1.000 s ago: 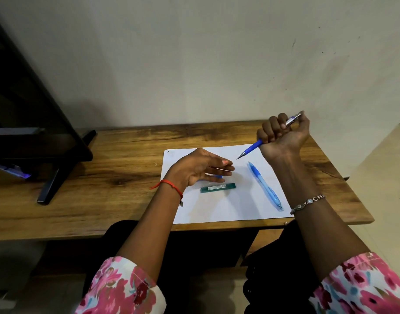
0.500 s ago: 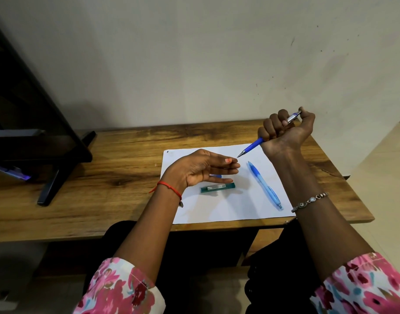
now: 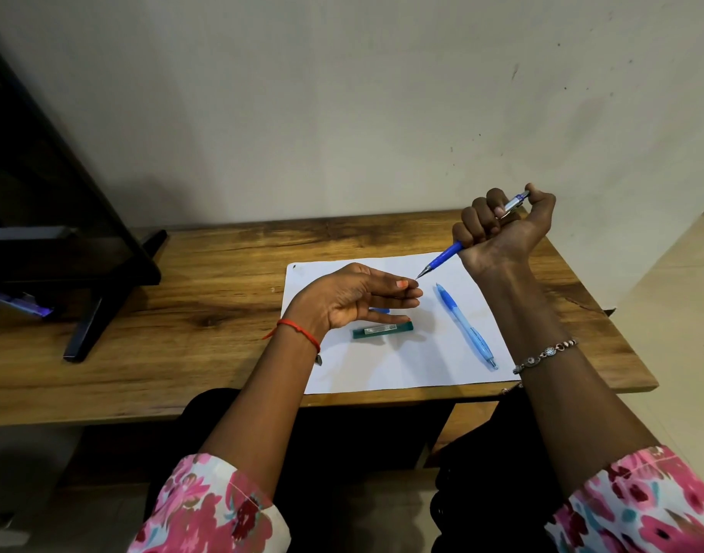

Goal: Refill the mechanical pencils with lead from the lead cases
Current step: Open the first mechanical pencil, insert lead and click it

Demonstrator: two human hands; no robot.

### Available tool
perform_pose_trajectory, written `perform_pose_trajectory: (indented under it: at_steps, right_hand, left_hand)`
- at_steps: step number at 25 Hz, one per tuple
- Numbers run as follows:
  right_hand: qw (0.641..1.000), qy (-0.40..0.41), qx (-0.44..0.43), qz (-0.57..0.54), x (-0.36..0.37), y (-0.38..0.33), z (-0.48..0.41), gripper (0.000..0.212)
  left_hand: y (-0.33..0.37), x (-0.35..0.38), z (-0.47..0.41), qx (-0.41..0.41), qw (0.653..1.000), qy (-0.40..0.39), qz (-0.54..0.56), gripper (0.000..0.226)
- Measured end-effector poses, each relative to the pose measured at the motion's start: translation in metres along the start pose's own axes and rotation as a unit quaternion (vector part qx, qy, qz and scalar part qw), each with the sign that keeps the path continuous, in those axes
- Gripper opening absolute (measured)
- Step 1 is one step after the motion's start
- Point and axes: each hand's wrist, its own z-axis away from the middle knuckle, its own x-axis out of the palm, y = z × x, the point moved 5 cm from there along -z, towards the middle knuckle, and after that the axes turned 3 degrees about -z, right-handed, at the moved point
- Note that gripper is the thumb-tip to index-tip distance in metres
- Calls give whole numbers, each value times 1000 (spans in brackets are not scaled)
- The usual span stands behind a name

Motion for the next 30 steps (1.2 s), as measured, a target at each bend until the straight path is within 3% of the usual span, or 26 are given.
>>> perform_pose_trajectory:
  at_steps: [30]
  right_hand:
    - [997, -11, -11, 70, 8, 1, 5, 55]
  left_hand:
    - [-5, 5, -3, -37, 999, 10, -6, 13]
